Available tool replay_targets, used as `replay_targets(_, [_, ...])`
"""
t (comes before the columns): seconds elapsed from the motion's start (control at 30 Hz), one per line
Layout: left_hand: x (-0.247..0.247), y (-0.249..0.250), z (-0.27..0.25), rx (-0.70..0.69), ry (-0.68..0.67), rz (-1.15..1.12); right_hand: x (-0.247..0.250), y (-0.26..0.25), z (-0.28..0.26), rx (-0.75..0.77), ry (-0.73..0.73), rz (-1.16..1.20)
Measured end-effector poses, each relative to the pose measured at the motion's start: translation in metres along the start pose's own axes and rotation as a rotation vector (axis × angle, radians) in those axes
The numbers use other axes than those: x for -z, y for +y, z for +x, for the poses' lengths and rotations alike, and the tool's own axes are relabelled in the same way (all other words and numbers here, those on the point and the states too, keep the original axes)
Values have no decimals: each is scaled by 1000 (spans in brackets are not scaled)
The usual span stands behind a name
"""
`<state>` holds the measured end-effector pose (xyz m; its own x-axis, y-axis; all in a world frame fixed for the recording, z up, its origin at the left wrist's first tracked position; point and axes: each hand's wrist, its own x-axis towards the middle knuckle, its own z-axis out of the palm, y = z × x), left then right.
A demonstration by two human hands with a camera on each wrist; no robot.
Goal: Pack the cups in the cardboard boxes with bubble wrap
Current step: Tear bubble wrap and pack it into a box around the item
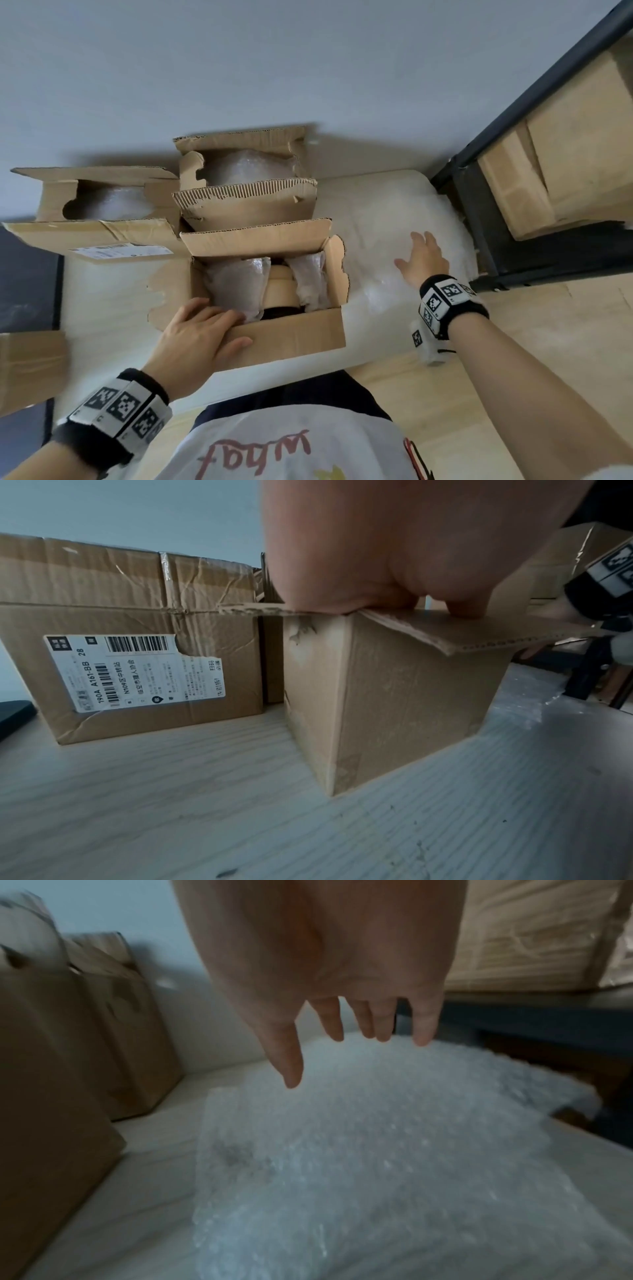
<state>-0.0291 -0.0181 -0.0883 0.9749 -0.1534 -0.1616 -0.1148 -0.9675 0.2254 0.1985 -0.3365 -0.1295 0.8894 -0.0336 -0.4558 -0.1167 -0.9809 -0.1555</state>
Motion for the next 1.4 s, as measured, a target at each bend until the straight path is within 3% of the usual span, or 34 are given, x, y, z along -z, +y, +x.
replay_targets(0.1, [0,-4,1,7,-84,-38,-16,3,10,-161,-64,36])
replay_targets(0.17, [-2,-7,1,14,-141,-53,-24,2,12,-190,-75,43])
replay_targets(0.67, [10,3,6,63,-206,-35,-38,14,-6,41,86,160])
replay_targets(0.9, [11,4,1,81,-164,-106,16,27,-18,3,278,691])
replay_targets(1.13, [47,9,9,155,-64,-361,93,-9,-54,156,354,1114])
replay_targets(1.3, [103,33,45,111,25,-623,145,-57,-80,341,324,1332])
replay_targets(1.4, [127,51,73,83,80,-749,161,-88,-93,430,222,1443])
